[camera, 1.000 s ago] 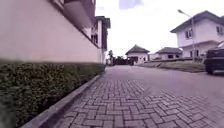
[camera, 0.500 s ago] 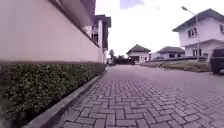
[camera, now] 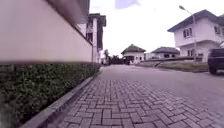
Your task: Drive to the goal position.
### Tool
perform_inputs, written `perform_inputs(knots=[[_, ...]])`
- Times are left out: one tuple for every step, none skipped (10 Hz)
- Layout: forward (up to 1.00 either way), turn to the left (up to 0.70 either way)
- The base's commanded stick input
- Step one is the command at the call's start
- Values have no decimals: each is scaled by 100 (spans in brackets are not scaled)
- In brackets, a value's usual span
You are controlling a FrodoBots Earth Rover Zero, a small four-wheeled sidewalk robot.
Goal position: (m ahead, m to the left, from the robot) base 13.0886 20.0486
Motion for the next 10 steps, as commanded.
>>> perform_inputs(knots=[[70,0],[70,0],[70,0],[70,0],[70,0],[70,0],[70,0],[70,0],[70,0],[70,0]])
